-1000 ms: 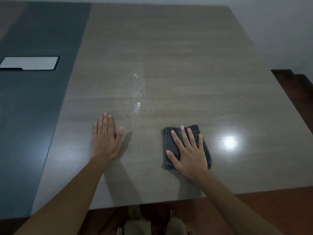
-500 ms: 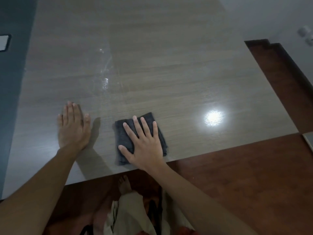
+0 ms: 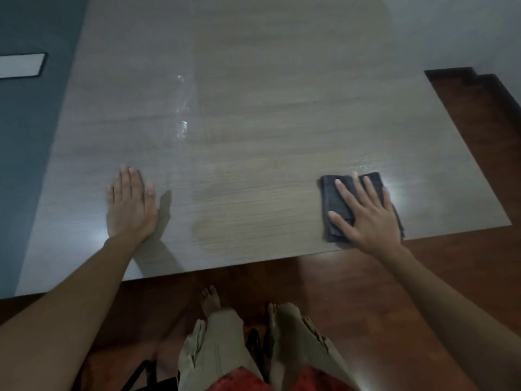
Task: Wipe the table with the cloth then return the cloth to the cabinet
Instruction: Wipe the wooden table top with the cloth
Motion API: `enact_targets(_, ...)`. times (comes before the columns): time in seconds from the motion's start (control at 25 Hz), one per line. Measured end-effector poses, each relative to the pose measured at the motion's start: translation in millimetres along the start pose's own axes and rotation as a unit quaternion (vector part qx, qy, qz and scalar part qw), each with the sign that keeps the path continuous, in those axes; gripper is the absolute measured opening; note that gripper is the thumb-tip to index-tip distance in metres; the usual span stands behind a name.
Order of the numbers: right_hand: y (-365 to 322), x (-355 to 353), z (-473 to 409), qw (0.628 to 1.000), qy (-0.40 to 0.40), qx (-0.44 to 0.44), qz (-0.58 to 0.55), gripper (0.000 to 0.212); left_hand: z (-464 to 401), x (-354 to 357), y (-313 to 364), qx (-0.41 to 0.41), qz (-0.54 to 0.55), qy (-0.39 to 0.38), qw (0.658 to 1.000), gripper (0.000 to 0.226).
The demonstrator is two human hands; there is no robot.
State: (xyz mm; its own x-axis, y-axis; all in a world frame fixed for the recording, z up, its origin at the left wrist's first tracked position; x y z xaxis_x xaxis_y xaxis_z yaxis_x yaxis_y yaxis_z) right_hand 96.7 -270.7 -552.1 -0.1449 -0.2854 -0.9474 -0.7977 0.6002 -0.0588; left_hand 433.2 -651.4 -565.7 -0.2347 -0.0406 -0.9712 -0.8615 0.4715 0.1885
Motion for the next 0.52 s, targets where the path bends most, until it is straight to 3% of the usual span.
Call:
enact_targets(0.24, 10.4, -3.4, 8.3, 0.999, -0.032, 0.012, 0.008, 0.078, 8.2, 0.8, -3.4, 0.004, 0.018, -0.005, 1.0, 0.085)
enact_targets(0.52, -123.0, -1.4, 38.6, 0.999, 0.016, -0.001, -0.034, 0.074, -13.8, -6.0, -37.8, 0.041, 0.035, -0.029, 0.998, 0.087)
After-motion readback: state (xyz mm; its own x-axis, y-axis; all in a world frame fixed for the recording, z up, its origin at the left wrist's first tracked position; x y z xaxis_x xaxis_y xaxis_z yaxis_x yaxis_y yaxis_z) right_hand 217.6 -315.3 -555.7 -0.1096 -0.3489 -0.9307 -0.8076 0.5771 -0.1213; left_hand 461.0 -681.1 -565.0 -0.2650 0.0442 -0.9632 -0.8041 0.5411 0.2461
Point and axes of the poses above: each hand's wrist, its own z-axis away from the middle knuckle, its own x-axis out of the palm, y = z × x, the point moved 5 cm from there along -z, towards the middle knuckle, and after that the axes turned 15 degrees about y, right-handed, at the moved point
